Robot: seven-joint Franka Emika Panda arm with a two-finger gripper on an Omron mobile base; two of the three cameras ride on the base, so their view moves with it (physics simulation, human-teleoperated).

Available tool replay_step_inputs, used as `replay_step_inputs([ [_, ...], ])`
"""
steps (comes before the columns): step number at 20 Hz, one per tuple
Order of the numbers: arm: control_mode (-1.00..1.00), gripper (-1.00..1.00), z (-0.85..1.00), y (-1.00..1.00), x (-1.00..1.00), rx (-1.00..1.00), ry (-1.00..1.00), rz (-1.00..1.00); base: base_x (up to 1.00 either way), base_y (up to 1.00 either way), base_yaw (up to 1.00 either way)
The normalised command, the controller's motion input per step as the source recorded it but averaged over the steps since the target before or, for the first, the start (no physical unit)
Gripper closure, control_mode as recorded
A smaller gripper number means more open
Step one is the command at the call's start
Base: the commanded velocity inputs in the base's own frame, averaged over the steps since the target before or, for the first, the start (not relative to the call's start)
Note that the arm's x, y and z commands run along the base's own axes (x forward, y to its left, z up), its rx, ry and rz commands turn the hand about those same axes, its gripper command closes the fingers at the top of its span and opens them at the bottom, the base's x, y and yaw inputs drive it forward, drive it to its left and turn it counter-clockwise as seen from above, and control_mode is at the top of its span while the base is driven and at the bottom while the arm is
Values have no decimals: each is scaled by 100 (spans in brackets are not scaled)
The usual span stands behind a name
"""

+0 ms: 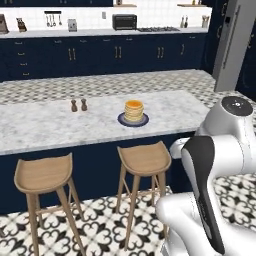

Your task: Take the strawberry from the fridge and place it on top of the pancake, located on the dining counter.

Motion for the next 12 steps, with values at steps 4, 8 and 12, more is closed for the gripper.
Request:
replay_step_inputs([
  [4,100,100,0,0,0,0,0,0,55,16,0],
  [8,100,100,0,0,0,0,0,0,70,0,-1],
  [12,100,100,0,0,0,0,0,0,69,0,-3],
])
